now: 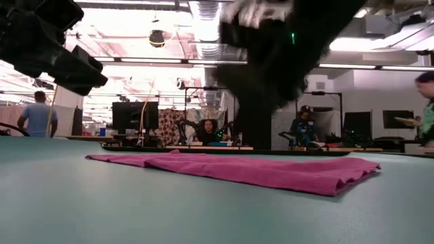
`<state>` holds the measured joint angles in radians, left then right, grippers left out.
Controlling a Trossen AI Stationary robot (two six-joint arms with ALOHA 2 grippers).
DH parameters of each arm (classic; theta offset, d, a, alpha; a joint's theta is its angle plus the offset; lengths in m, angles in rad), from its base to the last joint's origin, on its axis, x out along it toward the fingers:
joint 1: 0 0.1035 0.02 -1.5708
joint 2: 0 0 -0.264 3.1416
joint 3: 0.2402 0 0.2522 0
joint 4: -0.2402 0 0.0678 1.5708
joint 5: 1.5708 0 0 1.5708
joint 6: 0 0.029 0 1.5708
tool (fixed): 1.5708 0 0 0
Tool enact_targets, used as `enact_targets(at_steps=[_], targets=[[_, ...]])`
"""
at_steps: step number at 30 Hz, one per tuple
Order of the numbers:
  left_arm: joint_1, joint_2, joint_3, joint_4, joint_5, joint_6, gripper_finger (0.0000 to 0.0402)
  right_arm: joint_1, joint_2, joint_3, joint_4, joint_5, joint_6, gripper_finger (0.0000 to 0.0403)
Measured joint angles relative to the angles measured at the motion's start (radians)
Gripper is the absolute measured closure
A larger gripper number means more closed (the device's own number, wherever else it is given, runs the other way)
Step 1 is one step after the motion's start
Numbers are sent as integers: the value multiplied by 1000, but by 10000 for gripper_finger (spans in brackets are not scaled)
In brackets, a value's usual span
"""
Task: Roll towel into tight, uniform cylinder
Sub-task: Roll the pink towel
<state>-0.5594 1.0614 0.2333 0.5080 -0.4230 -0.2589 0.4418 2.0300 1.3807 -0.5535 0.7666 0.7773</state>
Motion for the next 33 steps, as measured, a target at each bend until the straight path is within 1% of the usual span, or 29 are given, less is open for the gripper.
enact_targets(at_steps=[2, 5, 9, 12, 14, 16, 19, 22, 24, 28, 33], targets=[[-10, 44, 0, 39, -9, -15, 283, -25, 0, -38, -15, -17, 13, 394], [-14, 111, 0, 80, -28, -32, 283, -53, 0, -90, -45, -42, 116, 394], [-12, 200, 0, 84, -149, -78, 283, -45, -1, -132, -44, -58, 238, 394], [2, 277, 0, 81, -253, -109, 283, -9, -1, -144, -38, -50, 359, 395], [26, 329, 0, 80, -293, -130, 283, 19, -2, -144, -24, -50, 423, 395], [62, 376, 0, 80, -298, -158, 283, 45, -2, -144, 16, -47, 448, 395], [126, 443, 0, 81, -277, -199, 283, 77, -2, -144, 84, -41, 469, 395], [185, 497, 2, 96, -257, -217, 283, 96, -1, -144, 161, -34, 471, 395], [221, 523, 2, 94, -251, -208, 283, 104, -1, -144, 206, -6, 458, 395], [301, 535, 2, 95, -242, -123, 283, 109, 0, -111, 250, 90, 354, 395], [404, 514, 2, 99, -209, 10, 283, 91, 0, -57, 250, 103, 174, 394]])
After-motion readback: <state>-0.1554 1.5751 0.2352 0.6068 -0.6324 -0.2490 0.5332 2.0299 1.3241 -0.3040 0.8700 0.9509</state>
